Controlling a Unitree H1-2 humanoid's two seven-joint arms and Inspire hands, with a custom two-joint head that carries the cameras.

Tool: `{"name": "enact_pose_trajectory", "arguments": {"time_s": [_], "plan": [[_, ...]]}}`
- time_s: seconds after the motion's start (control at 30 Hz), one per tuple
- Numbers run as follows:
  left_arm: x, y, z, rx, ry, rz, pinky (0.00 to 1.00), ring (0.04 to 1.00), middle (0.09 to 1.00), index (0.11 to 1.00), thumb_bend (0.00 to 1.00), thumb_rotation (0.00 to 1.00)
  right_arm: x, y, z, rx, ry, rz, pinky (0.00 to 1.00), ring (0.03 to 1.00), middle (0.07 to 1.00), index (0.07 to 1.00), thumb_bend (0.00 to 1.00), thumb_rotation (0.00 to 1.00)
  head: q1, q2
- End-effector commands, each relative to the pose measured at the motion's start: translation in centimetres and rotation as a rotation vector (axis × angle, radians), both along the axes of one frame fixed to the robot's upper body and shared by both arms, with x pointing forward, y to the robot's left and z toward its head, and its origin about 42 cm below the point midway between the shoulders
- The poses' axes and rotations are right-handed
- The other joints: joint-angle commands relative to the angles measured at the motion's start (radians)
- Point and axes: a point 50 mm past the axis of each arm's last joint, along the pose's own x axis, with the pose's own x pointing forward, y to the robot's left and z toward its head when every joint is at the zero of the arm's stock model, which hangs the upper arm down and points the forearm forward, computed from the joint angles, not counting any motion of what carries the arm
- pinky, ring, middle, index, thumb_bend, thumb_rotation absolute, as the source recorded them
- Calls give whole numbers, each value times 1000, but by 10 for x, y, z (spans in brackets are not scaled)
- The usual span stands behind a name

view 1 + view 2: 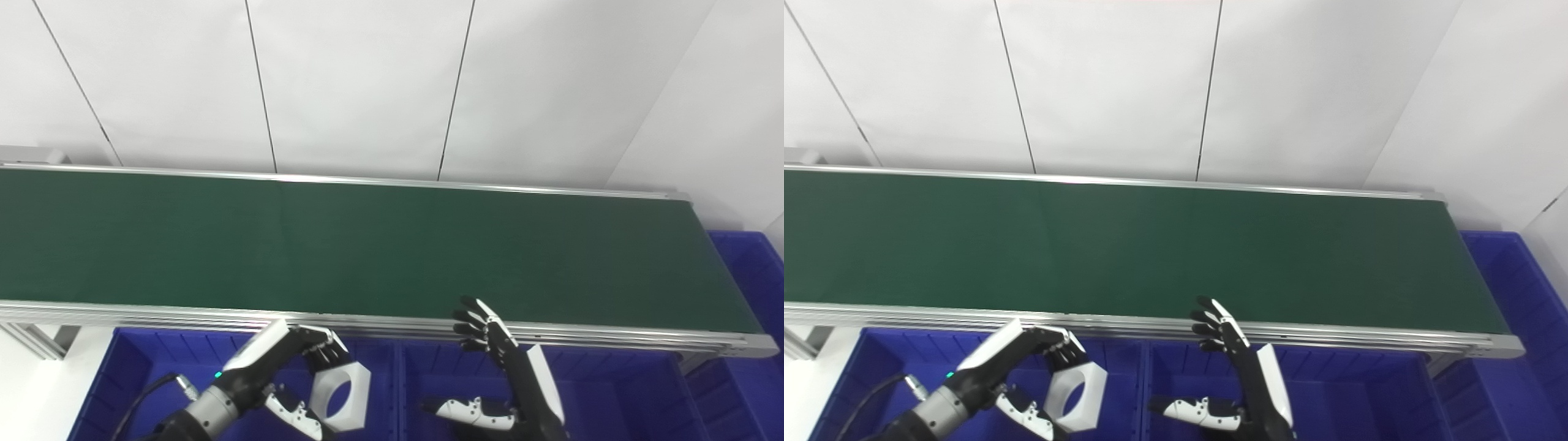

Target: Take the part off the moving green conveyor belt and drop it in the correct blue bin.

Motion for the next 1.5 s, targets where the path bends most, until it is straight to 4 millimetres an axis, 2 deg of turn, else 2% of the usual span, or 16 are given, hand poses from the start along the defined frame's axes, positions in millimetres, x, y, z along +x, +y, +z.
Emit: {"name": "enact_pose_trajectory", "arguments": {"time_s": [0.0,0.2,0.27,0.3,0.37,0.53,0.57,0.63,0.73,0.83,0.87,1.0,1.07,1.17,1.3,1.47], "plan": [[4,-1,6,33,-16,8,482,426,493,535,497,0,0,-6,14,21,-34,11,730,803,841,911,918,232,2,1],[6,-9,0,205,46,11,522,428,508,534,498,0,1,-15,15,11,-19,25,728,806,844,915,947,244,24,3],[8,-11,-3,254,72,19,547,591,497,510,513,0,1,-16,14,12,-21,31,729,800,839,910,947,228,25,1],[9,-12,-4,273,81,22,560,624,604,504,510,23,1,-17,13,13,-23,32,731,800,839,909,947,227,25,1],[10,-14,-6,306,90,32,586,668,707,499,509,44,0,-17,13,16,-23,32,741,805,846,910,946,228,26,3],[13,-17,-12,389,93,53,608,693,752,498,511,52,-3,-20,14,12,-19,21,747,816,859,919,941,237,30,3],[13,-17,-12,406,103,57,629,722,782,671,589,21,-4,-21,14,11,-19,20,749,817,860,919,937,234,30,3],[13,-17,-12,481,117,56,658,765,818,791,635,46,-5,-22,14,3,-19,14,750,818,860,917,936,237,33,1],[13,-19,-11,549,127,60,702,824,862,857,658,103,-6,-24,14,-2,-16,15,758,823,862,920,934,245,34,-1],[12,-18,-7,537,107,79,887,975,985,973,740,261,-6,-25,13,-9,-8,19,770,842,876,930,938,258,26,-3],[12,-17,-7,529,103,83,894,980,988,977,744,269,-6,-26,13,-12,-5,20,770,843,876,930,938,260,25,-3],[13,-8,-2,345,149,87,962,999,1000,997,813,327,-7,-28,12,-27,14,30,794,872,898,951,959,287,16,-13],[15,-4,-1,223,178,80,838,927,954,965,815,295,-7,-29,11,-29,16,33,799,880,905,958,961,290,16,-21],[14,2,-1,-62,157,61,758,863,902,900,827,300,-7,-30,10,-43,26,34,800,883,912,963,971,294,18,-29],[7,8,0,-290,111,58,794,869,899,882,859,358,-7,-28,9,-41,27,42,792,880,913,963,971,293,31,-39],[-13,8,-1,-441,109,92,869,932,958,950,944,350,-8,-23,6,-36,38,57,803,891,919,966,958,279,43,-48]]}}
